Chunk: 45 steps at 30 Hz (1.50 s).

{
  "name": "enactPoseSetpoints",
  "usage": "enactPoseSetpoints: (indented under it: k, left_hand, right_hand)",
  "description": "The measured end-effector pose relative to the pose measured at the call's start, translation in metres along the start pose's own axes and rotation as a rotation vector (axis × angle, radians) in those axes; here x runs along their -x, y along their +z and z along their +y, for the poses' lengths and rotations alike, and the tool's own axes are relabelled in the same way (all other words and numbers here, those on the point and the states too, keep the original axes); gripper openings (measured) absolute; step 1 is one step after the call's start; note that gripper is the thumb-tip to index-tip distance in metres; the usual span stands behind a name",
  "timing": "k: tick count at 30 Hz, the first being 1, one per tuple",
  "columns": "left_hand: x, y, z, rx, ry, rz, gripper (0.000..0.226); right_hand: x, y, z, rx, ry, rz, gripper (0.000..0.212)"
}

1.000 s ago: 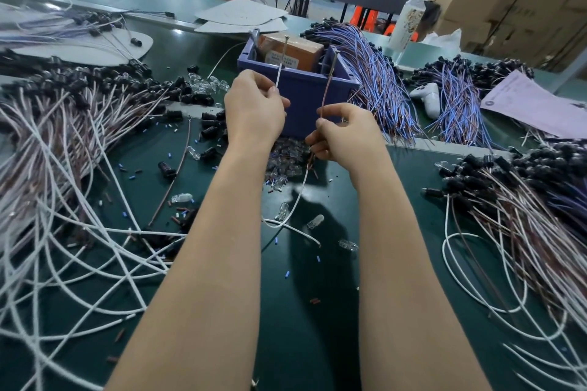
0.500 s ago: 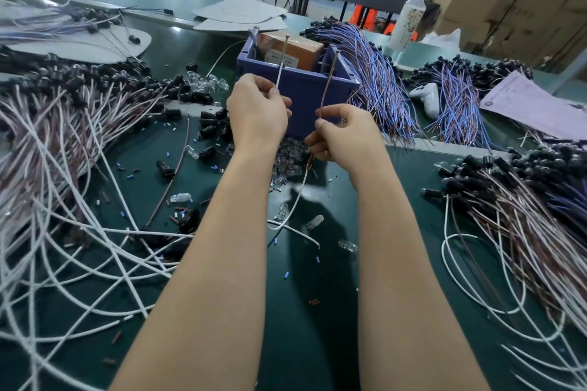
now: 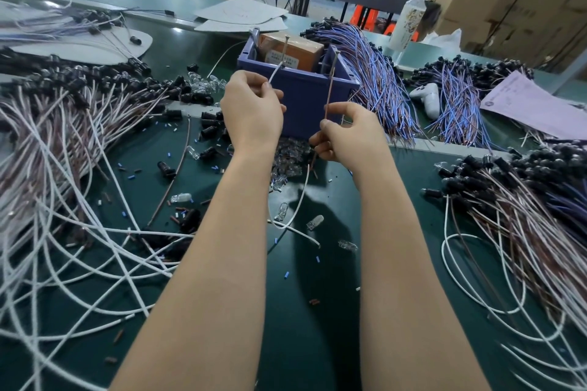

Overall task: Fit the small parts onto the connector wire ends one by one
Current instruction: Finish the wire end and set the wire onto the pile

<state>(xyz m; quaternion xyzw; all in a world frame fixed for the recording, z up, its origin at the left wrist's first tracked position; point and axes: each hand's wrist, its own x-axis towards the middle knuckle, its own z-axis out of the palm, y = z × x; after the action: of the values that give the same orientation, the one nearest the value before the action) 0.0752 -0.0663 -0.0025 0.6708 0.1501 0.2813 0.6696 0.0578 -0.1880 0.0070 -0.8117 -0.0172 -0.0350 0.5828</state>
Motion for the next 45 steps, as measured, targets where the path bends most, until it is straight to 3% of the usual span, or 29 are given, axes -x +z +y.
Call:
enactPoseSetpoints:
  k: [6,16,26,29,32,33,36,38,43,45]
  left_hand:
    - [0.001,-0.002,0.001,0.005,0.011,0.052,0.009]
    - [0.0,0.004,0.005,-0.051,0.03,-0.013,0.023]
    - [0.005,0.004,0.004,-0.093,0.042,-0.047,0.009]
    - [0.006,0.003,0.005,-0.094,0.034,-0.044,0.01]
    - [0.006,0.0,0.004,-0.08,0.023,-0.052,0.013]
    - [0.006,-0.002,0.004,-0.086,0.019,-0.066,0.015]
    - [0.005,-0.006,0.004,-0.149,-0.006,-0.16,0.021]
    - [0.005,-0.008,0.005,-0.208,-0.032,-0.261,0.015]
    - [0.009,-0.018,0.008,-0.43,-0.058,-0.447,0.011]
    - [0.01,-0.022,0.011,-0.462,-0.035,-0.488,0.017]
  right_hand:
    - [-0.001,0.002,0.002,0.02,-0.008,-0.027,0.024]
    - [-0.001,0.0,0.0,0.054,-0.029,-0.027,0.03]
    - [-0.002,0.0,0.002,0.053,-0.022,-0.023,0.024]
    - [-0.002,-0.001,0.001,0.041,0.019,-0.002,0.02]
    - [-0.002,-0.005,0.001,-0.074,0.12,0.004,0.032]
    - [-0.003,-0.006,0.003,-0.037,0.135,0.019,0.033]
    - [-0.007,-0.005,0.018,0.452,0.099,0.109,0.023]
    - [-0.005,0.002,0.025,0.596,0.131,0.091,0.018]
    - [-0.002,0.022,0.034,0.721,0.159,0.019,0.028]
    - [-0.003,0.017,0.029,0.546,0.144,0.041,0.018]
